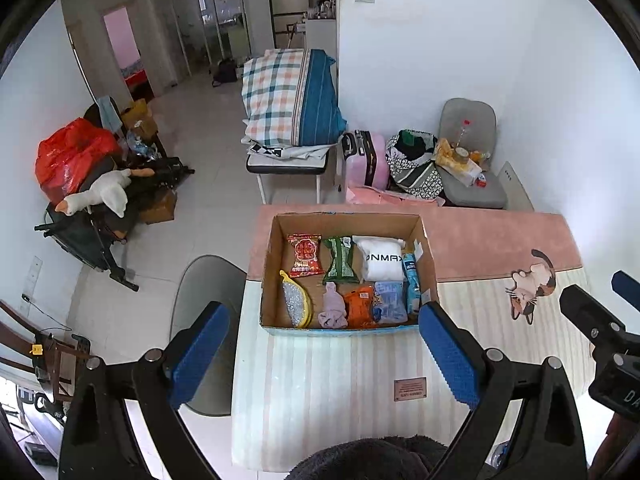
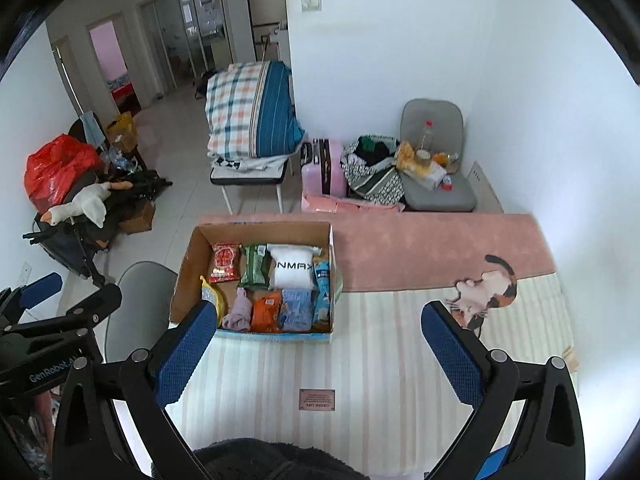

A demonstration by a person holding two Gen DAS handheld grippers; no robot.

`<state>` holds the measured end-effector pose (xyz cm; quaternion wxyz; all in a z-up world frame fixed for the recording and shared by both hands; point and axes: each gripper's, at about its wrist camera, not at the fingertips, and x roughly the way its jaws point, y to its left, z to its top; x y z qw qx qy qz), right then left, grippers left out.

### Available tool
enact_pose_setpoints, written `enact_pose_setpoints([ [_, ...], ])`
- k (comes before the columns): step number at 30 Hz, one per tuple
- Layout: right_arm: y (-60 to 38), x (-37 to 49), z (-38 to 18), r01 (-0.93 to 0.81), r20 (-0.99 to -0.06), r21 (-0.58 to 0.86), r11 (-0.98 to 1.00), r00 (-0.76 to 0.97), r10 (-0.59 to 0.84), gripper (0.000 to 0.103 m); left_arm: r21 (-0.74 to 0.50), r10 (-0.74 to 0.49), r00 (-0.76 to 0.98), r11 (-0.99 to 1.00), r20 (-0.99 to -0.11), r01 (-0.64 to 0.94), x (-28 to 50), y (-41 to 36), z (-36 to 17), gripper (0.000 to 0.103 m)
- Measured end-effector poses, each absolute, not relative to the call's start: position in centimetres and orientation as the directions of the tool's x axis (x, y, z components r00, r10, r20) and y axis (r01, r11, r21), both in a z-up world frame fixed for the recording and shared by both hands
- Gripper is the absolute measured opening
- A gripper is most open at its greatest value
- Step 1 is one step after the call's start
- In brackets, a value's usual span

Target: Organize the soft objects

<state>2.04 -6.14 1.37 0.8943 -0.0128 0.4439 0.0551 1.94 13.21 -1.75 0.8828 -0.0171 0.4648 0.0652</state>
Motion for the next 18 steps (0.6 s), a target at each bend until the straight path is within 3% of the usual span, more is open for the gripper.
enact_pose_setpoints([
  [18,-7.0,1.1,2.0,-0.099,-0.790,-0.010,0.995,0.611,0.053,0.103,0.028,0.123,0.584,0.985,-0.803,-0.168,0.3,12.2,-0.7,0.097],
])
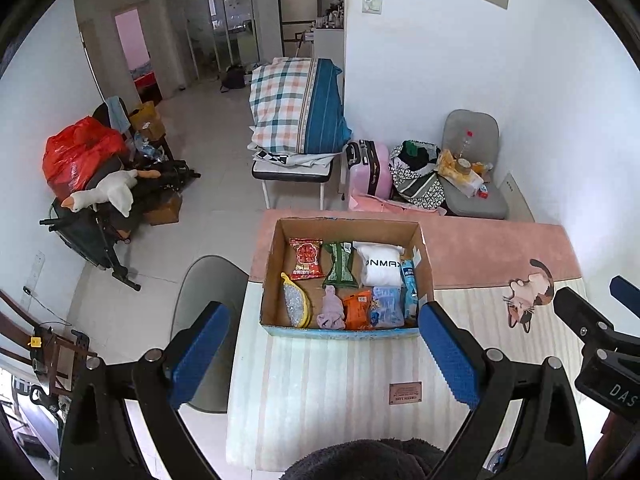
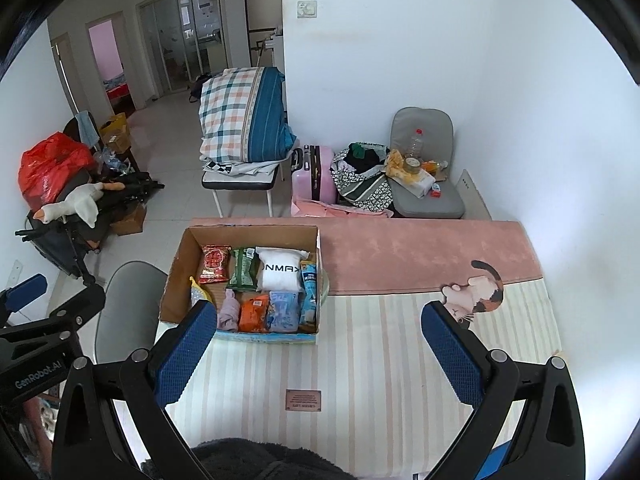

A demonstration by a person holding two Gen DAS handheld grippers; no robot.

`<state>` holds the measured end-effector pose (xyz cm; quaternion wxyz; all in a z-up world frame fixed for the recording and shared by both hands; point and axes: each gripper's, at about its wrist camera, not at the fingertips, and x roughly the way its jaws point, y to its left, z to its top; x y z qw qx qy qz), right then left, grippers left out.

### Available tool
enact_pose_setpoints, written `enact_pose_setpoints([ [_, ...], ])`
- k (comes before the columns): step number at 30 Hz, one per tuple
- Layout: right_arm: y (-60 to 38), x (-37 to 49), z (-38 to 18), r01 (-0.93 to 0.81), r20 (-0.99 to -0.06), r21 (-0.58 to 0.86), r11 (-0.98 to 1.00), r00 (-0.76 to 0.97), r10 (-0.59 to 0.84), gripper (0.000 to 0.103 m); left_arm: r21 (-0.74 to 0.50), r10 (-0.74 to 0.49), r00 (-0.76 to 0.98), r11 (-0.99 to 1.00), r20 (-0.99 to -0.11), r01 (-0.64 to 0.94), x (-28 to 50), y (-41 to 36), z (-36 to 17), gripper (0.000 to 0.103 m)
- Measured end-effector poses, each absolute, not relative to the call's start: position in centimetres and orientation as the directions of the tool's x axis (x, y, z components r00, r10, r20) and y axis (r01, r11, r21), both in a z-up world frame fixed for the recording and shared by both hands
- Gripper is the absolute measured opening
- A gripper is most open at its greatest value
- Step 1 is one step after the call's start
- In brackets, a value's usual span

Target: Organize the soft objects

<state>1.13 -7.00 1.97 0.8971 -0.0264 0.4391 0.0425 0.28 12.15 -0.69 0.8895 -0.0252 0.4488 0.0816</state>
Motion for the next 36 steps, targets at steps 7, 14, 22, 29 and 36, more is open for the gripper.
enact_pose_setpoints([
  [7,-7.10,1.35,1.87,-0.102,-0.788,-0.013,0.995,0.613,0.053,0.103,0.028,0.125,0.582,0.985,-0.803,-0.172,0.52,12.10,-0.83,0.097],
  [14,-7.20,1.41,2.12,-0.099,-0.785,-0.011,0.995,0.618,0.053,0.103,0.026,0.129,0.585,0.983,-0.801,-0.180,0.61,12.49,-0.87,0.097],
  [22,-7.21,1.69,2.53,-0.101,-0.781,-0.019,0.995,0.623,0.048,0.103,0.027,0.134,0.588,0.982,-0.798,-0.187,0.56,12.31,-0.74,0.097],
  [29,-7.19,1.67,2.57,-0.102,-0.780,-0.018,0.995,0.623,0.050,0.103,0.028,0.138,0.590,0.981,-0.796,-0.191,0.56,12.26,-0.76,0.097],
  [36,-7.11,1.85,2.74,-0.103,-0.781,-0.019,0.995,0.622,0.050,0.103,0.028,0.138,0.592,0.981,-0.794,-0.191,0.57,12.34,-0.70,0.097],
])
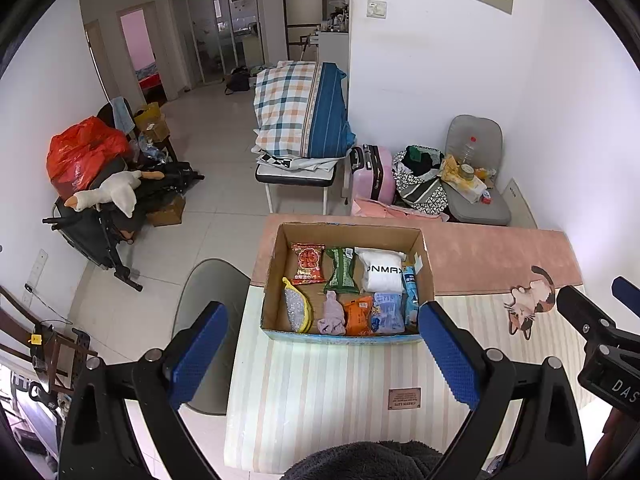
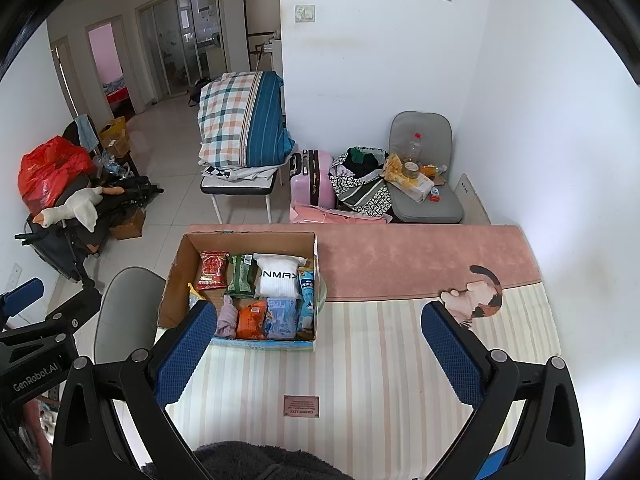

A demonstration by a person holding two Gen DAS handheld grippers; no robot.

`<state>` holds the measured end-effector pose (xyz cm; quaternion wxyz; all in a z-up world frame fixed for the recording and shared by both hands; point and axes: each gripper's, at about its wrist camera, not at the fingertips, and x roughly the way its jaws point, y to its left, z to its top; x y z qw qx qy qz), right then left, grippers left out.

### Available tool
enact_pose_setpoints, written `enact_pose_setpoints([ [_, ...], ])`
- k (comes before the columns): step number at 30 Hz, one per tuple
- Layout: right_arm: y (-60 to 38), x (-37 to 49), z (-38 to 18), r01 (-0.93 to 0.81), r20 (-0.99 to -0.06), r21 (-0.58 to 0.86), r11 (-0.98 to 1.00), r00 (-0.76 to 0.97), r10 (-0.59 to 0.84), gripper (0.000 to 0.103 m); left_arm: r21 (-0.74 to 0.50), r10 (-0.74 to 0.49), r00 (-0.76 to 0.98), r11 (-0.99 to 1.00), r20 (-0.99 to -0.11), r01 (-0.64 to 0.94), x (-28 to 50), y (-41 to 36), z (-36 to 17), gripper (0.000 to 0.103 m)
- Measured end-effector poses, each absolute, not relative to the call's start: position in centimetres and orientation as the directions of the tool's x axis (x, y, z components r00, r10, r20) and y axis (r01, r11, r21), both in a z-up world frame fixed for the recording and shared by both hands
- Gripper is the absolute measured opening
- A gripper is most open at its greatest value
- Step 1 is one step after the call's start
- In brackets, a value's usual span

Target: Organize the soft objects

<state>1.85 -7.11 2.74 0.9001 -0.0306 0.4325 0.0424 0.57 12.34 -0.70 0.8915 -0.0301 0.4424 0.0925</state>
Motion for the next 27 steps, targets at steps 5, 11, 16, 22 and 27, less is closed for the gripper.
enact_pose_setpoints([
  [5,-6.98,2.03,2.71,-0.101,-0.781,-0.017,0.995,0.623,0.050,0.103,0.032,0.143,0.590,0.980,-0.794,-0.195,0.57,12.28,-0.70,0.097],
  [11,-6.80,2.28,2.69,-0.105,-0.780,-0.019,0.994,0.624,0.051,0.103,0.031,0.143,0.592,0.980,-0.793,-0.194,0.54,12.26,-0.70,0.097],
  [16,-6.80,2.41,2.71,-0.109,-0.779,-0.019,0.994,0.624,0.054,0.103,0.034,0.148,0.592,0.979,-0.792,-0.200,0.46,12.16,-0.68,0.097],
  [22,-6.68,2.52,2.69,-0.108,-0.780,-0.021,0.994,0.624,0.051,0.103,0.035,0.148,0.593,0.980,-0.791,-0.198,0.47,12.19,-0.65,0.097],
  [27,-6.65,2.46,2.76,-0.109,-0.778,-0.021,0.994,0.626,0.052,0.103,0.033,0.151,0.596,0.978,-0.789,-0.204,0.48,12.17,-0.58,0.097],
])
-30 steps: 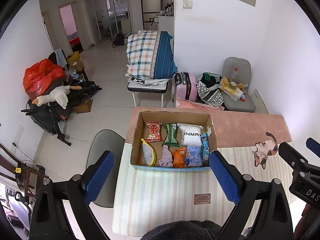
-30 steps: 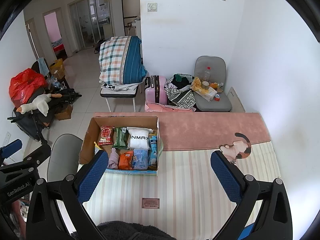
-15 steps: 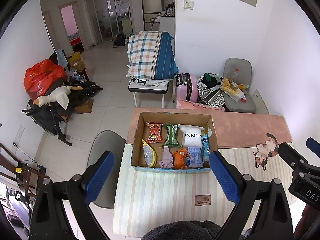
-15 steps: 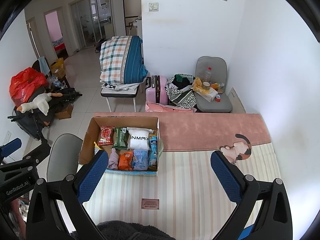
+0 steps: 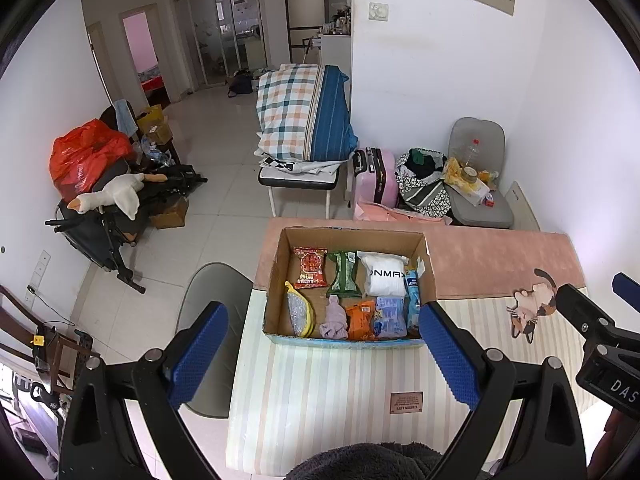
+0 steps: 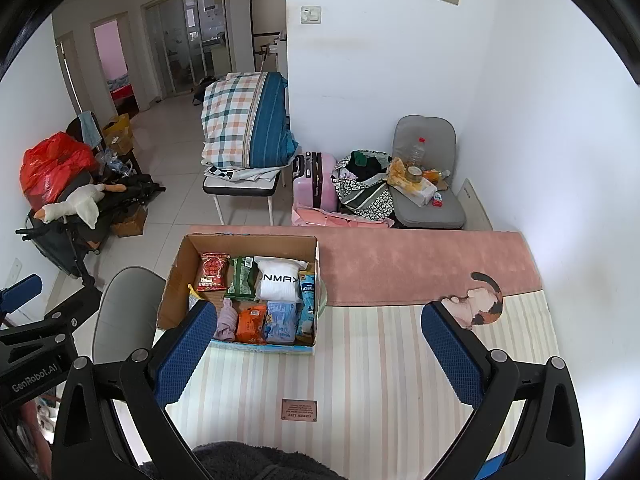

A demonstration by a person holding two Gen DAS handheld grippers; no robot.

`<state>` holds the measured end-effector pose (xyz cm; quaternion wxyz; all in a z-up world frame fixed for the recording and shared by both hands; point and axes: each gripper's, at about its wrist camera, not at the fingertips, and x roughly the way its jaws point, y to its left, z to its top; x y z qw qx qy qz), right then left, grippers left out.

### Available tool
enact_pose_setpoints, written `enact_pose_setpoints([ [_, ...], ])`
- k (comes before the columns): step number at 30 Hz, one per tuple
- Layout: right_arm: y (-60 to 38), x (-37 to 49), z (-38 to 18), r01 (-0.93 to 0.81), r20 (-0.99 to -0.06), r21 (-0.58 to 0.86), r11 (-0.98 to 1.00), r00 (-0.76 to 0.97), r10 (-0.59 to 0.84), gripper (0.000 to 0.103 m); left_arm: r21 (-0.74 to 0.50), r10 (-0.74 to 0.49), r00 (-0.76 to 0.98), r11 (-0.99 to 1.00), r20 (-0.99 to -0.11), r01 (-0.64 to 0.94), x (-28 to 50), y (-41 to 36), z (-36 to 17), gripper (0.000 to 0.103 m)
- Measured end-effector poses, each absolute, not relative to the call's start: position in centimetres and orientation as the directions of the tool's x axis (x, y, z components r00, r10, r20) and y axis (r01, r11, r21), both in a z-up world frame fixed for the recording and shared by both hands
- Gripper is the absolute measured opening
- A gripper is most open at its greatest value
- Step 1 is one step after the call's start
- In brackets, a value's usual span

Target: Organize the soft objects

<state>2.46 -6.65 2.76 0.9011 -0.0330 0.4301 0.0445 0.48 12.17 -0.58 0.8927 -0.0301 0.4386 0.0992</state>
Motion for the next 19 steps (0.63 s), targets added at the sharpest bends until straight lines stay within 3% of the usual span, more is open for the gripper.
enact_pose_setpoints([
  [19,-6.82,2.53,2.91,-0.113,-0.779,-0.019,0.993,0.624,0.056,0.103,0.035,0.152,0.596,0.979,-0.788,-0.203,0.49,12.21,-0.56,0.097],
])
